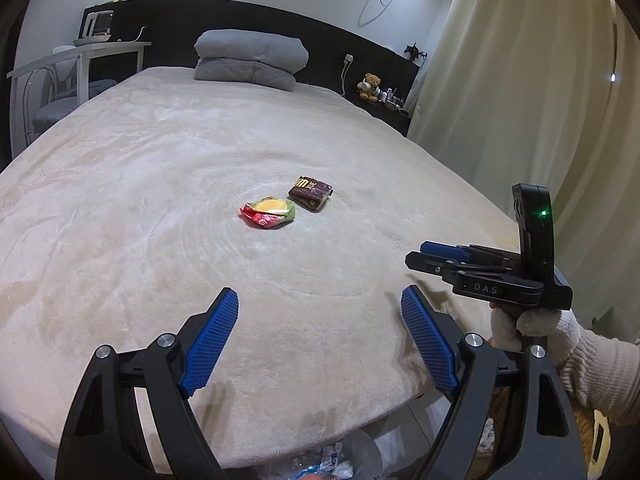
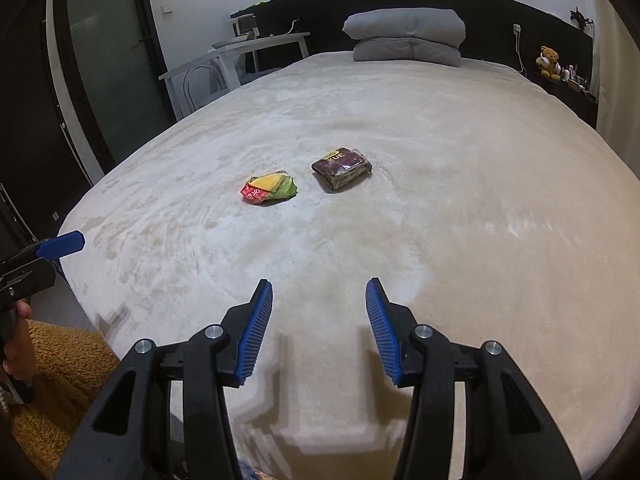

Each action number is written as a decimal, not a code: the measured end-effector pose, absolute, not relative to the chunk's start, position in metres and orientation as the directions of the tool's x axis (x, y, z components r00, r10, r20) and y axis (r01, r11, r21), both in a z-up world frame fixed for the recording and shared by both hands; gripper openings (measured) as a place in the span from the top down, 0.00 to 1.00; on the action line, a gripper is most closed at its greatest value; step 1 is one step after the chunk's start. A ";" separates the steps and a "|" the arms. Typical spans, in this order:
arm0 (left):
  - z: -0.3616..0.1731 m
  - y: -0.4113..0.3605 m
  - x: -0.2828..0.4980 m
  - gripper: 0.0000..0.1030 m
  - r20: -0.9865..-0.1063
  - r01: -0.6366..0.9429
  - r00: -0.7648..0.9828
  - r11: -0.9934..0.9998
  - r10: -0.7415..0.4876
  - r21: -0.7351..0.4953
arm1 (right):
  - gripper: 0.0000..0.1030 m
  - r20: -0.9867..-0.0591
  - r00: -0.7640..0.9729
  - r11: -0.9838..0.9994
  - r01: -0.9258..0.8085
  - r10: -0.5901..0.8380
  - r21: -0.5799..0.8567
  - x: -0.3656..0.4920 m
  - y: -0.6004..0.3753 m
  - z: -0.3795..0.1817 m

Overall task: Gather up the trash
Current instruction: 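Close the right gripper on the dark red XUE packet, then close the left gripper on the red-and-yellow wrapper while the right gripper holds the XUE packet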

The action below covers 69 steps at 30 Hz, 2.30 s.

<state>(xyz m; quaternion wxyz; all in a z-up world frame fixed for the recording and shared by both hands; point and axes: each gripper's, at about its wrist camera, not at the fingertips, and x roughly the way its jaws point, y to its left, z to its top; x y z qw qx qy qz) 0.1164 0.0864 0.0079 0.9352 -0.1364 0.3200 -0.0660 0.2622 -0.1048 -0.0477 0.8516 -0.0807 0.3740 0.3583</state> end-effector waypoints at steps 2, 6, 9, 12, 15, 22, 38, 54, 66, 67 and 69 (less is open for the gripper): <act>0.008 0.092 0.125 0.20 -0.589 0.038 0.779 0.954 -0.214 -0.296 | 0.52 -0.701 0.453 0.721 -0.681 0.551 0.127 0.271 -0.090 -0.050; 0.011 0.103 0.136 0.20 -0.583 0.027 0.787 0.956 -0.200 -0.291 | 0.52 -0.699 0.459 0.703 -0.706 0.548 0.087 0.287 -0.062 -0.050; 0.010 0.112 0.149 0.20 -0.593 0.014 0.785 0.961 -0.182 -0.277 | 0.49 -0.702 0.469 0.704 -0.708 0.535 0.063 0.304 -0.046 -0.054; 0.006 0.119 0.163 0.20 -0.614 -0.001 0.772 0.966 -0.165 -0.260 | 0.49 -0.707 0.491 0.709 -0.705 0.509 0.021 0.320 -0.034 -0.058; 0.003 0.126 0.176 0.20 -0.619 0.002 0.770 0.971 -0.153 -0.238 | 0.47 -0.707 0.501 0.712 -0.702 0.499 0.004 0.335 -0.026 -0.061; -0.008 0.147 0.206 0.06 -0.638 -0.026 0.761 0.977 -0.119 -0.213 | 0.16 -0.699 0.553 0.711 -0.697 0.454 -0.090 0.364 -0.004 -0.069; -0.035 0.160 0.229 0.06 -0.675 -0.041 0.730 0.978 -0.111 -0.204 | 0.24 -0.782 0.443 0.719 -0.695 0.438 0.009 0.430 0.024 -0.097; -0.044 0.137 0.252 0.06 -0.690 -0.027 0.716 0.985 -0.102 -0.173 | 0.38 -0.738 0.434 0.738 -0.663 0.517 0.127 0.401 -0.027 -0.068; -0.048 0.105 0.292 0.06 -0.686 0.003 0.717 0.984 -0.125 -0.176 | 0.38 -0.687 0.456 0.737 -0.653 0.566 0.174 0.370 -0.076 -0.035; -0.050 0.103 0.296 0.06 -0.689 0.002 0.715 0.986 -0.119 -0.168 | 0.38 -0.685 0.457 0.737 -0.653 0.567 0.175 0.369 -0.080 -0.034; -0.055 0.100 0.305 0.06 -0.696 -0.004 0.711 0.989 -0.099 -0.145 | 0.38 -0.684 0.459 0.736 -0.656 0.567 0.169 0.366 -0.086 -0.032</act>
